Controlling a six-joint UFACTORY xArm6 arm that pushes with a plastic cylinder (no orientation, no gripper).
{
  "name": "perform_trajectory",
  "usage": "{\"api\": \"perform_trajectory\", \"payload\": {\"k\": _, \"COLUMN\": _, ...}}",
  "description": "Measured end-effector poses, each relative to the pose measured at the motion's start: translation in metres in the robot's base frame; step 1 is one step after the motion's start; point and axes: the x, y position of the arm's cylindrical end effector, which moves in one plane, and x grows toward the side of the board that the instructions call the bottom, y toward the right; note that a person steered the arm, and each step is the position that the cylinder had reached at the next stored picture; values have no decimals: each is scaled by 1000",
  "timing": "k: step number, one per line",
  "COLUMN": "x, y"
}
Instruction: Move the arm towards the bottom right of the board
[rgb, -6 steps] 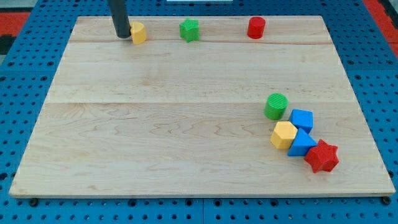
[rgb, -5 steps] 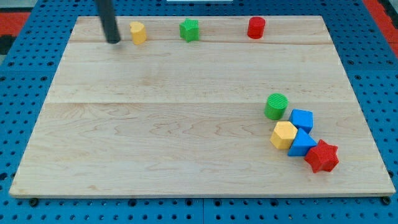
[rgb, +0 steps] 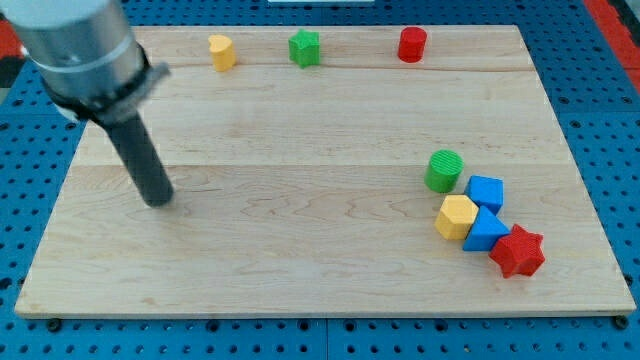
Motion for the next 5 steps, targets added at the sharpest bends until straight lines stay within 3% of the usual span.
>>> {"api": "perform_trajectory", "payload": {"k": 3, "x": 108, "y": 198}}
{"api": "perform_trajectory", "payload": {"k": 4, "x": 108, "y": 218}}
{"api": "perform_trajectory", "payload": {"k": 5, "x": 108, "y": 295}}
